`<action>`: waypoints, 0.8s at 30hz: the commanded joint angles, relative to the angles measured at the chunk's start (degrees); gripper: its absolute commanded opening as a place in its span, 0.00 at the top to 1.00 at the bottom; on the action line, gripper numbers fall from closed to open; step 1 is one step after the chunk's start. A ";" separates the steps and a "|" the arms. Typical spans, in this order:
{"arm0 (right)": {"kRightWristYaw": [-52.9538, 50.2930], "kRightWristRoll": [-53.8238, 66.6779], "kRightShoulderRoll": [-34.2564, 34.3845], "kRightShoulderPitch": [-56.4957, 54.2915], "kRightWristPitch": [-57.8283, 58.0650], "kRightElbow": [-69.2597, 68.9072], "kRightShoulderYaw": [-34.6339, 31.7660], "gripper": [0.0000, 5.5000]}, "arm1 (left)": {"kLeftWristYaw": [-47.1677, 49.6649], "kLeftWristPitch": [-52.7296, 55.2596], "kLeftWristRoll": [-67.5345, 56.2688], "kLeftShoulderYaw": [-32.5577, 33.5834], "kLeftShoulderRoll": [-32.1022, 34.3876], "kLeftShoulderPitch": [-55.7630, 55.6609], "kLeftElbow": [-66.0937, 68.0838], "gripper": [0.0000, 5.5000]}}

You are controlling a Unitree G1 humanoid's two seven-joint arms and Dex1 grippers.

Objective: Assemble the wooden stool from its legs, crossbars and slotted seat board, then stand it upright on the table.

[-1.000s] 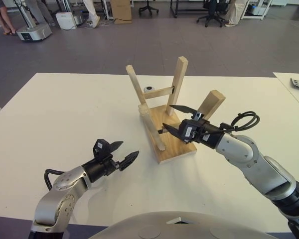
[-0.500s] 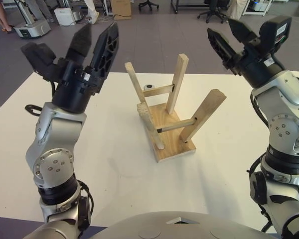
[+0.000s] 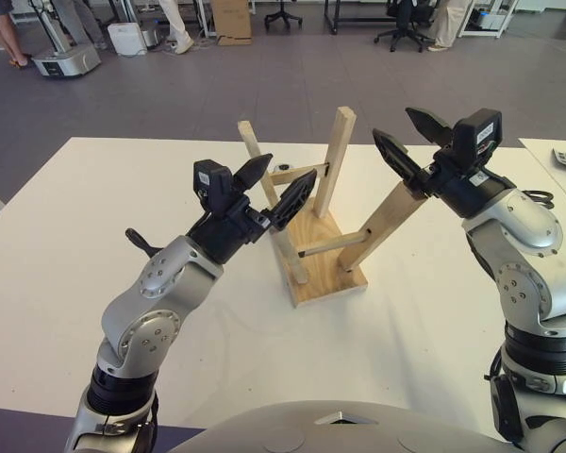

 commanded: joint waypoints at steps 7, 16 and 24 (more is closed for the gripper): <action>2.81 8.34 -1.22 -6.90 7.00 4.23 -3.26 0.43 | 4.46 5.37 -16.94 13.40 6.23 -9.20 -3.58 0.14; 6.18 37.44 -7.36 -5.93 20.60 2.35 -16.55 0.43 | 9.71 1.02 -31.41 30.42 9.91 -9.01 0.08 0.14; 16.07 26.12 -17.59 6.01 18.58 2.11 -9.00 0.43 | 3.21 -2.06 -20.11 29.15 4.62 2.69 3.41 0.14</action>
